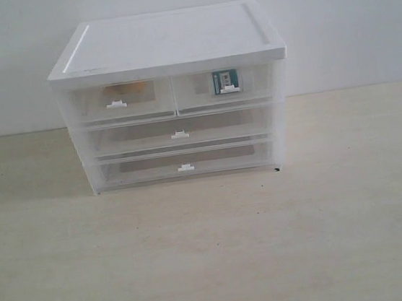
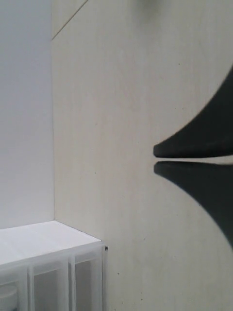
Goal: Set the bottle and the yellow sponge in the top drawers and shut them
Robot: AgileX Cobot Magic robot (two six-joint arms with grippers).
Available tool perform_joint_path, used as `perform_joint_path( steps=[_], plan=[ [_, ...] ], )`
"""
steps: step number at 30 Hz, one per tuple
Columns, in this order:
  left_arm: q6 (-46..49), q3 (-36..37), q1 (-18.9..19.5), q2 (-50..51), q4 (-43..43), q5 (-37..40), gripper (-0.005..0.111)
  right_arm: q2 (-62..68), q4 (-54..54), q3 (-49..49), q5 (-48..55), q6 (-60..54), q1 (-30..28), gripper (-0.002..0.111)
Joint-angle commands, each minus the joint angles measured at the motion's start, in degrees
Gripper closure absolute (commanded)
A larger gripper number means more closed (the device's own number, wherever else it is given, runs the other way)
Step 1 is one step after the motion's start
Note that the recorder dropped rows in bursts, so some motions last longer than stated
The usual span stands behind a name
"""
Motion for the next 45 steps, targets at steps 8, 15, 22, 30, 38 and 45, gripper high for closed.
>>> perform_joint_path(
  steps=[8, 15, 22, 30, 38, 45],
  plan=[
    [0.0, 8.6, 5.1, -10.9, 0.2, -4.3, 0.102, -0.3, -0.1, 0.3, -0.5, 0.0, 0.0, 0.108],
    [0.0, 14.6, 5.1, -22.1, 0.2, -4.4, 0.102, -0.3, -0.1, 0.3, -0.5, 0.0, 0.0, 0.108],
    [-0.5, 15.5, 5.1, -24.3, -1.1, -3.9, 0.102, -0.3, -0.1, 0.3, -0.5, 0.0, 0.0, 0.108],
    [-15.9, 17.5, 5.1, -28.9, 11.7, -0.8, 0.102, -0.3, -0.1, 0.3, -0.5, 0.0, 0.0, 0.108],
    [-18.1, 21.8, 7.5, -28.9, 11.3, -0.8, 0.102, -0.3, -0.1, 0.3, -0.5, 0.0, 0.0, 0.108],
    [-18.5, 21.8, 8.4, -28.9, 11.0, 0.7, 0.102, -0.3, -0.1, 0.3, -0.5, 0.0, 0.0, 0.108]
  ],
)
